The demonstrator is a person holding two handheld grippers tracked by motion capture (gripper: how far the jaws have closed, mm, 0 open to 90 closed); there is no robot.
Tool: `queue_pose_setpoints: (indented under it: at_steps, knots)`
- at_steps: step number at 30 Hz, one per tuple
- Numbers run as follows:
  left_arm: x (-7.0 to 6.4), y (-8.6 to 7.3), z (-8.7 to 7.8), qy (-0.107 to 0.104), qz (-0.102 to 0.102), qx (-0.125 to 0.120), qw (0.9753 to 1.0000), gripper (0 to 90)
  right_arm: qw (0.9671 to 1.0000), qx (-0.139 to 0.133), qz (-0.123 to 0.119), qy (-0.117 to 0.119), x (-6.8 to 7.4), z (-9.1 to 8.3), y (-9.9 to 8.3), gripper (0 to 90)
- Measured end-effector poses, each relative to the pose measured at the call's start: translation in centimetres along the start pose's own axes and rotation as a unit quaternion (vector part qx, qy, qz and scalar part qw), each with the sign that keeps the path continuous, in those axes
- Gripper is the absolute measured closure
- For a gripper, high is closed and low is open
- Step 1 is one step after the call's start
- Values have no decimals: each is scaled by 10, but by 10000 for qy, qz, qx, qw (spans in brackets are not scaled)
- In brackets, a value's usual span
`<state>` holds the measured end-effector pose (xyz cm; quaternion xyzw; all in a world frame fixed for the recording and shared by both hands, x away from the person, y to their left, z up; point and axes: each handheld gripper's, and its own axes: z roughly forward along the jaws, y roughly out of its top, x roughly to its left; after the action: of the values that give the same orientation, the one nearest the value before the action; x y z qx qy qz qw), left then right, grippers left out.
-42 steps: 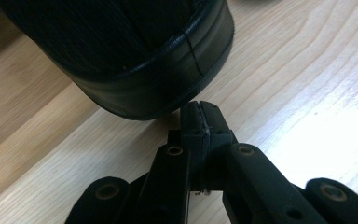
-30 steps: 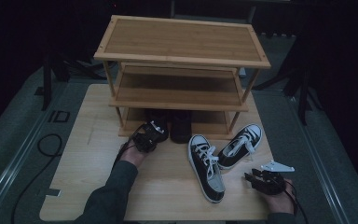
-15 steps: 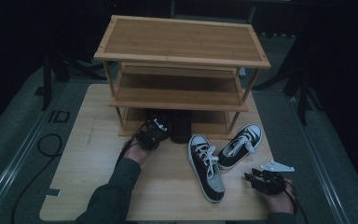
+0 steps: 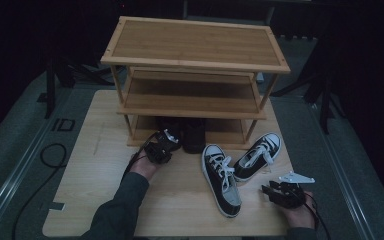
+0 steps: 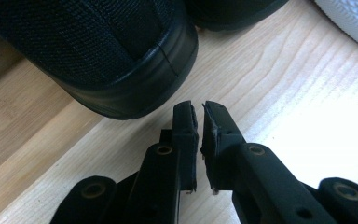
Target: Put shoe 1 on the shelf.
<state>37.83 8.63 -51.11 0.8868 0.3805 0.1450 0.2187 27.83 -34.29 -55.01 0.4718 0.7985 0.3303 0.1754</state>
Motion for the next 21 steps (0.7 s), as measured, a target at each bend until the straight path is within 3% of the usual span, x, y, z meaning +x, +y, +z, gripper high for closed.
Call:
queue_pose_setpoints:
  at_steps: [6,9,21]
  knots:
    - [-1,-2,-3,-54,41,-24,10000,800,10000,11,-9,4,0,0,0,579]
    - [-8,-2,-4,-225,83,-107,9997,782,10000,4,2,-6,-1,-1,-1,579]
    - [-33,9,1,-467,462,-103,9978,750,10000,1,9,-10,-1,-1,-1,580]
